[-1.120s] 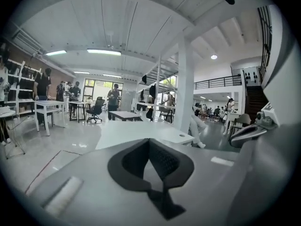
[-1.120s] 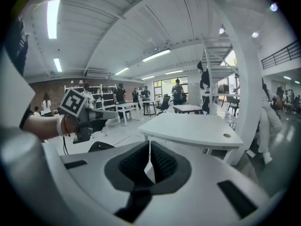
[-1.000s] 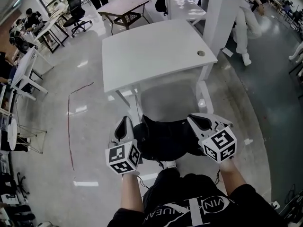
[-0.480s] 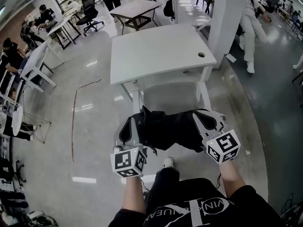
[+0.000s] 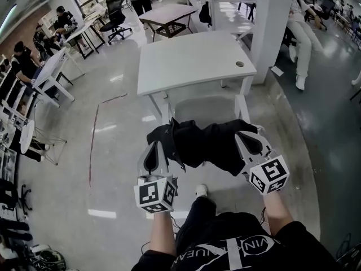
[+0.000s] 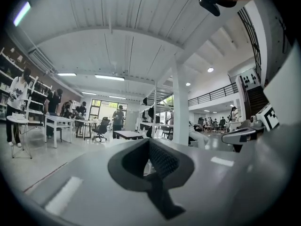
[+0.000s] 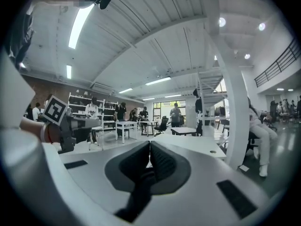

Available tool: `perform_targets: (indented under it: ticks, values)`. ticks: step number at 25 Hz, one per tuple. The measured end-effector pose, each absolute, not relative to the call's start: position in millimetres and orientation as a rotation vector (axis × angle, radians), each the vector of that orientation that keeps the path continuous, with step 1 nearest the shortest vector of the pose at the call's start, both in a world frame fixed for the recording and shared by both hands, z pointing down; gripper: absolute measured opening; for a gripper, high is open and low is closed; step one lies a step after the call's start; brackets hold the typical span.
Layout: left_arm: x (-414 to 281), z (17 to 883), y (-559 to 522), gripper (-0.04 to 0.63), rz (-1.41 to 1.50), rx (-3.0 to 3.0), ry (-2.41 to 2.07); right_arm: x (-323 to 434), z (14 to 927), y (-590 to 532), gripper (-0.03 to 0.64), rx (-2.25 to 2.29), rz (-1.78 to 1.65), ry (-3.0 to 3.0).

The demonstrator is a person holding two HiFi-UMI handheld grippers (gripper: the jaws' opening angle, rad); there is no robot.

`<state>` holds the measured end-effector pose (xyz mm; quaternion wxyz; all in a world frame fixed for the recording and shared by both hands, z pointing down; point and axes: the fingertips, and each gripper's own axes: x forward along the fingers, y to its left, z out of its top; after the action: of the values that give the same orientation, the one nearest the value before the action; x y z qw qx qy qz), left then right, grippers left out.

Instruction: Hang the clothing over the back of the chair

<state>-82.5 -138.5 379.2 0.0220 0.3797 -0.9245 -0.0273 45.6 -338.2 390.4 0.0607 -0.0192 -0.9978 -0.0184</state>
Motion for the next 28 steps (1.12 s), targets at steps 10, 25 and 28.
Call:
perform_targets:
  ticks: [10, 25, 28]
  values:
    - [-35, 377, -121, 0.009, -0.094, 1.179, -2.91, 84, 385, -328, 0.014, -0.044, -0.082, -3.068]
    - [3, 369, -104, 0.009, -0.126, 1.181, -2.932, 111, 377, -311, 0.014, -0.052, -0.095, -3.104]
    - [7, 368, -104, 0.009, -0.122, 1.179, -2.937, 115, 376, -309, 0.013, -0.06, -0.1, -3.106]
